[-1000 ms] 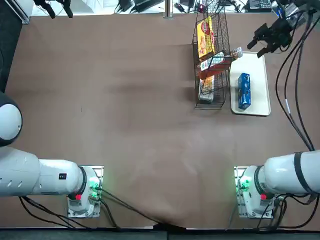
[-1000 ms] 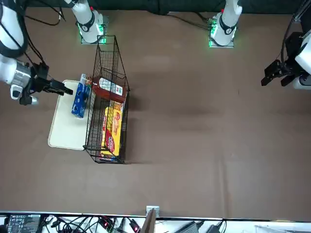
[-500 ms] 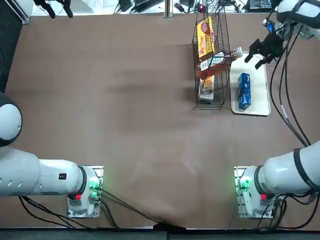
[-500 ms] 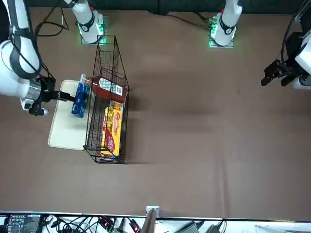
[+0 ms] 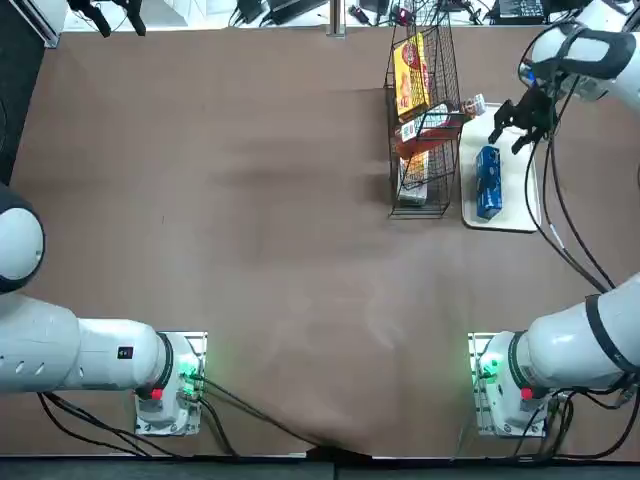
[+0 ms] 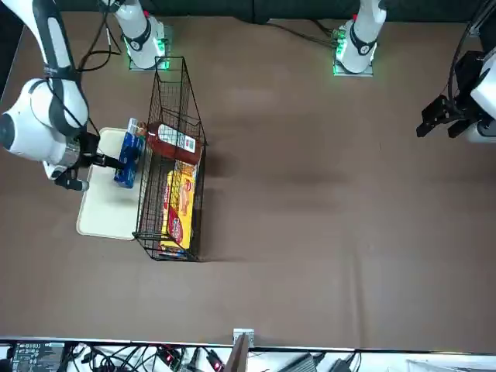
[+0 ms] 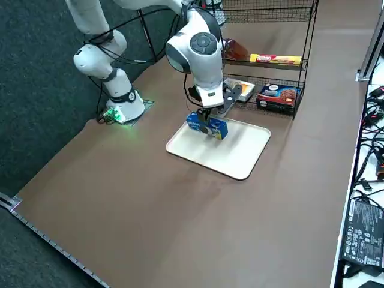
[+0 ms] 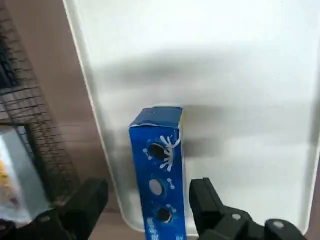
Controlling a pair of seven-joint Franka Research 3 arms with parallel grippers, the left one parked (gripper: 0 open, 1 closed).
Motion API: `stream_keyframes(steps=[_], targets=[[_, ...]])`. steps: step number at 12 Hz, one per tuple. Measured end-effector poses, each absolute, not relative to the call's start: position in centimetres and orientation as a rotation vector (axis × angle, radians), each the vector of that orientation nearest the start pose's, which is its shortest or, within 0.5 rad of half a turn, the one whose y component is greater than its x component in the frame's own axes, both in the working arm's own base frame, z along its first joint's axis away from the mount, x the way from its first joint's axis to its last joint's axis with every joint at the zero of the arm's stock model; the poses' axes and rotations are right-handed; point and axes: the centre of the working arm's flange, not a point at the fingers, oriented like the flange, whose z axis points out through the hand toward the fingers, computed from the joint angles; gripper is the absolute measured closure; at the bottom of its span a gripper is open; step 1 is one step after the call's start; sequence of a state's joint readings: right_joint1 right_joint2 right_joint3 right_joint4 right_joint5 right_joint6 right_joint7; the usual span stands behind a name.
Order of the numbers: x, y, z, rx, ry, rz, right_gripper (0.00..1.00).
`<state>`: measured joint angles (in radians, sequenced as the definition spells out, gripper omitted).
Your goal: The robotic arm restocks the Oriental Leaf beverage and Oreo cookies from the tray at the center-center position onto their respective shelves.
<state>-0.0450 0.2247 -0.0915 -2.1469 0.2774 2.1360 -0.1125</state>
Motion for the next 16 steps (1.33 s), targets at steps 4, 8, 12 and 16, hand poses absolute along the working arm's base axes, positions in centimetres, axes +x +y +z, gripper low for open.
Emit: stream_keyframes(steps=[4, 8, 12, 16], targets=[[52.3, -5.2, 25.6, -2.943, 0.269, 0.284, 0.00], [51.8, -5.2, 24.4, -2.946, 0.273, 0.303, 0.00], [51.6, -4.4, 23.0, -2.955, 0.281, 0.315, 0.00], [51.6, -2.8, 22.8, -2.962, 0.281, 0.326, 0.00]])
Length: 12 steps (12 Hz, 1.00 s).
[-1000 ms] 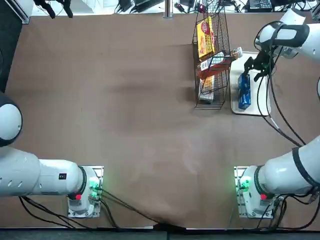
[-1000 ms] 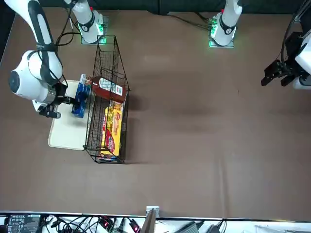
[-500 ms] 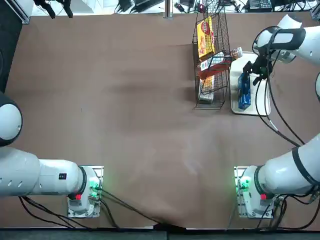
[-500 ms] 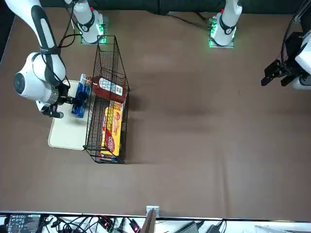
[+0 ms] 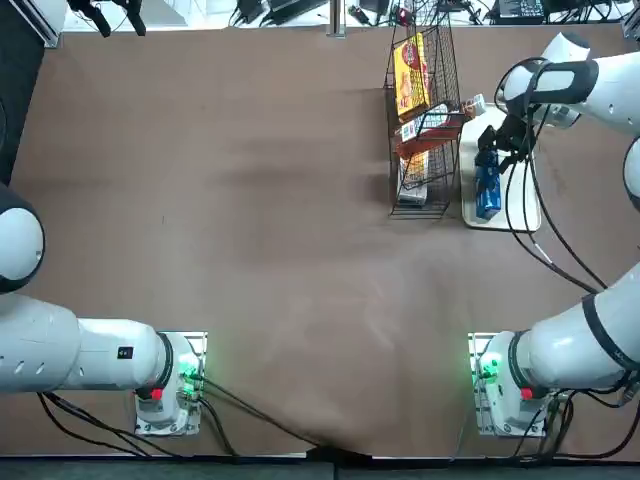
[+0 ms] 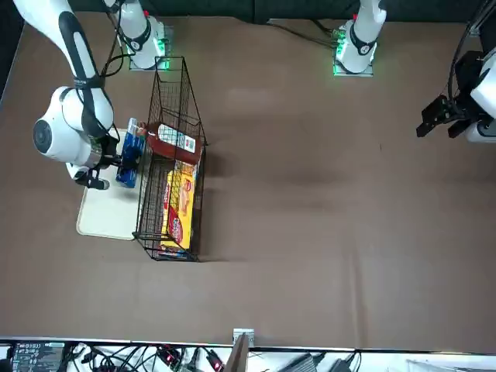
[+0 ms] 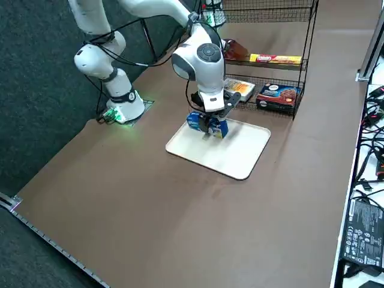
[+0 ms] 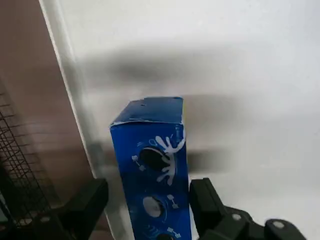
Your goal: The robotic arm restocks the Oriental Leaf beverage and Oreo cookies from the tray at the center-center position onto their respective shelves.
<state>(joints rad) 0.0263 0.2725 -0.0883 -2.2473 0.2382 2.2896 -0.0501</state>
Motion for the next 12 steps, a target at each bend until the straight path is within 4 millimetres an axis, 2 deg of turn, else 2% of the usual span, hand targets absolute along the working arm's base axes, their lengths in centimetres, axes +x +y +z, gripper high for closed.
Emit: stream_keyframes(steps=[10, 11, 12], targets=[[50.4, -3.0, 20.3, -2.998, 0.245, 0.385, 0.01], [50.4, -3.0, 20.1, -3.006, 0.232, 0.391, 0.04], [50.4, -3.0, 20.0, -3.011, 0.224, 0.393, 0.16]])
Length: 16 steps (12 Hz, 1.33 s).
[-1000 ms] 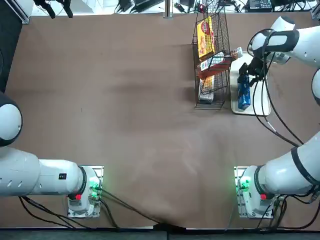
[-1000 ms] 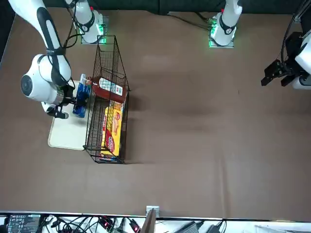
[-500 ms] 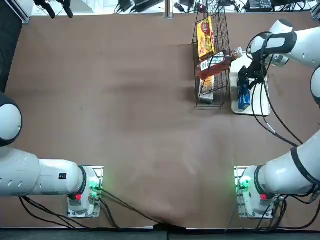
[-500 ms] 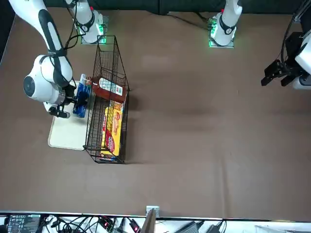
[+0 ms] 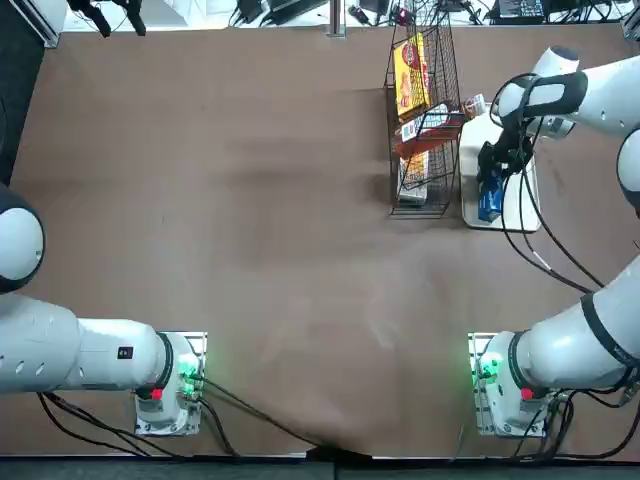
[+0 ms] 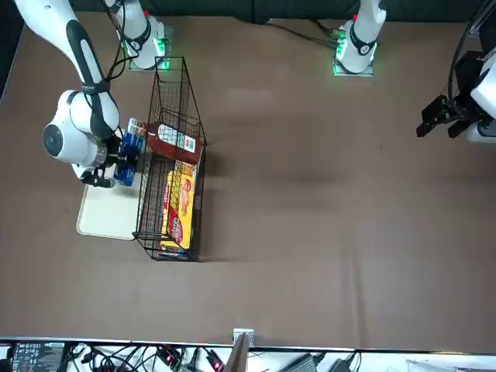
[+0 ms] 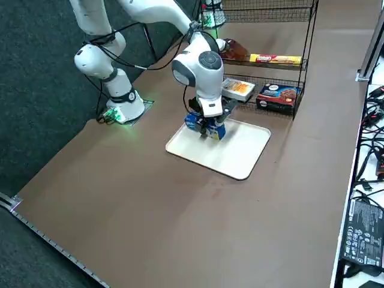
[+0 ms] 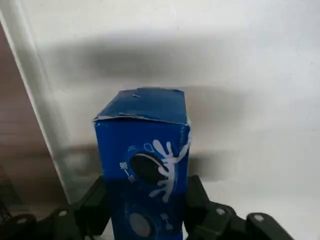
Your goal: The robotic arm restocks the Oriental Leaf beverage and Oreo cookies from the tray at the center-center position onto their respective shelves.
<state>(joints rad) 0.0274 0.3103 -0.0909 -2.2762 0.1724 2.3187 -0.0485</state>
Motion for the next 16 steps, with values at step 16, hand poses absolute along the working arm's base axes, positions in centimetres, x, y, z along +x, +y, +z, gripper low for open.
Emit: stream_keyframes(steps=[16], targets=[[52.5, -3.0, 59.6, -2.967, 0.112, 0.163, 0.47]])
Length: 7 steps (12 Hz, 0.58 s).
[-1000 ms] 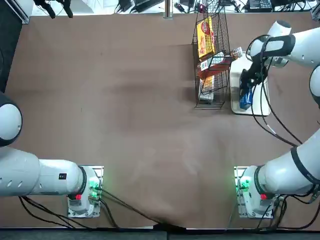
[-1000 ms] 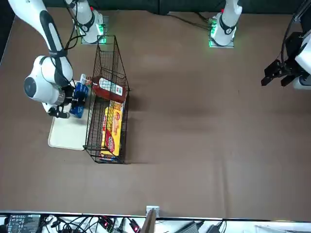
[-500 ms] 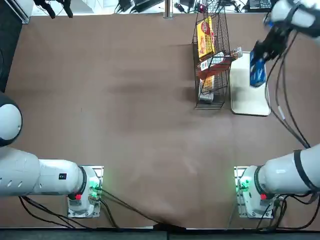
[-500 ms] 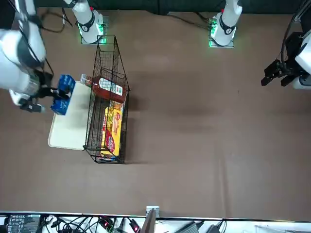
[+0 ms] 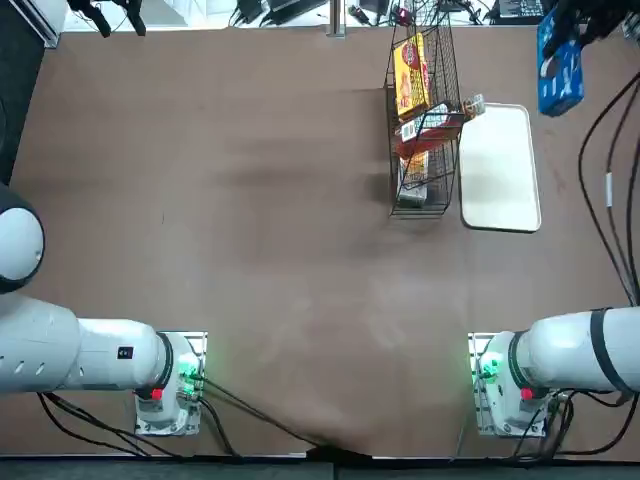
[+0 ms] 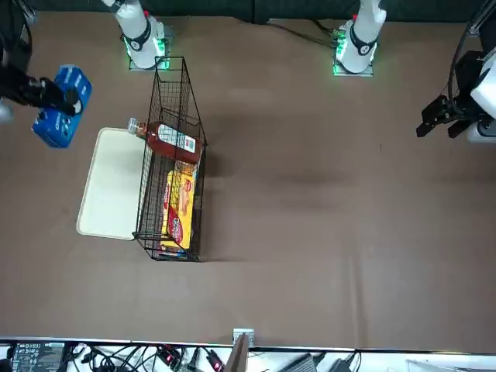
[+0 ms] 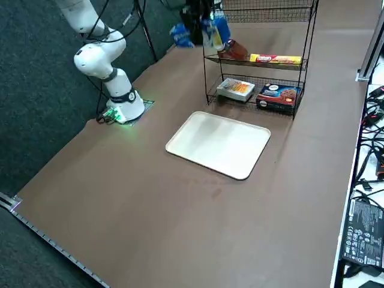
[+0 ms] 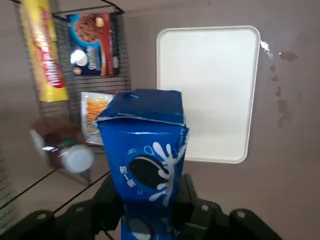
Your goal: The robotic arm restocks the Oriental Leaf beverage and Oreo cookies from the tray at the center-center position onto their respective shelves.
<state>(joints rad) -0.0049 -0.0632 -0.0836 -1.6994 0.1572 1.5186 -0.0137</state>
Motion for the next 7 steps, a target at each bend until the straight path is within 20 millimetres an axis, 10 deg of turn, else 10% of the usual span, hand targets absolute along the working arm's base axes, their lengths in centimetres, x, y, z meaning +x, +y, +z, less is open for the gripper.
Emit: stream_keyframes(steps=[4, 7], targets=[[52.0, 4.4, 66.3, -2.884, 0.188, 0.107, 0.47], [51.7, 9.2, 67.7, -2.826, 0.259, 0.123, 0.47]])
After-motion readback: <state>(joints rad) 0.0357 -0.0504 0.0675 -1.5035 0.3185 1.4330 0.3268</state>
